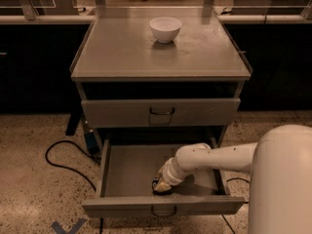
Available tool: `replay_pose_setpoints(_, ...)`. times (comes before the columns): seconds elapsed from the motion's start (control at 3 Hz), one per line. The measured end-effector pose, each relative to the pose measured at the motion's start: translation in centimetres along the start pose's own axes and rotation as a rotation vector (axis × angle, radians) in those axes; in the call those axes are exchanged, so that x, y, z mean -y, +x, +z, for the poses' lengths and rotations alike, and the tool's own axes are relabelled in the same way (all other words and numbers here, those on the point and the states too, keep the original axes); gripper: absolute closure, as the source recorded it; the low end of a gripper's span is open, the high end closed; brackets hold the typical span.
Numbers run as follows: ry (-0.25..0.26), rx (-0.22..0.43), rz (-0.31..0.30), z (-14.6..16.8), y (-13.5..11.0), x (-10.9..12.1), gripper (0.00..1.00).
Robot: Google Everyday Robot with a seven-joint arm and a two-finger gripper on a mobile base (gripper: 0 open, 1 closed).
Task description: Place rxbar blueberry into middle drawer
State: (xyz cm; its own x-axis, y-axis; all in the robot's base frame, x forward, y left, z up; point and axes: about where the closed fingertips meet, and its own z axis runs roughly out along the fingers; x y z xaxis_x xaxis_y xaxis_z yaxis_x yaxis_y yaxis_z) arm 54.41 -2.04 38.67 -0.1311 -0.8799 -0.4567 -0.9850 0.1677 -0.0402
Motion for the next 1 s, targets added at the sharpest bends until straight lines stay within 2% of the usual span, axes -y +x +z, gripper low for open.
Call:
replay_pose_setpoints(0.33,0.0,0.0,0.0,0.01,-0.01,0.0,1.0)
replay_pose_setpoints(0.67,0.0,0.0,0.0,0.02,-0.01,-0.01,0.81)
replay_pose_setpoints(1.0,0.0,0.0,0.0,0.02,-0.01,-0.01,0.58)
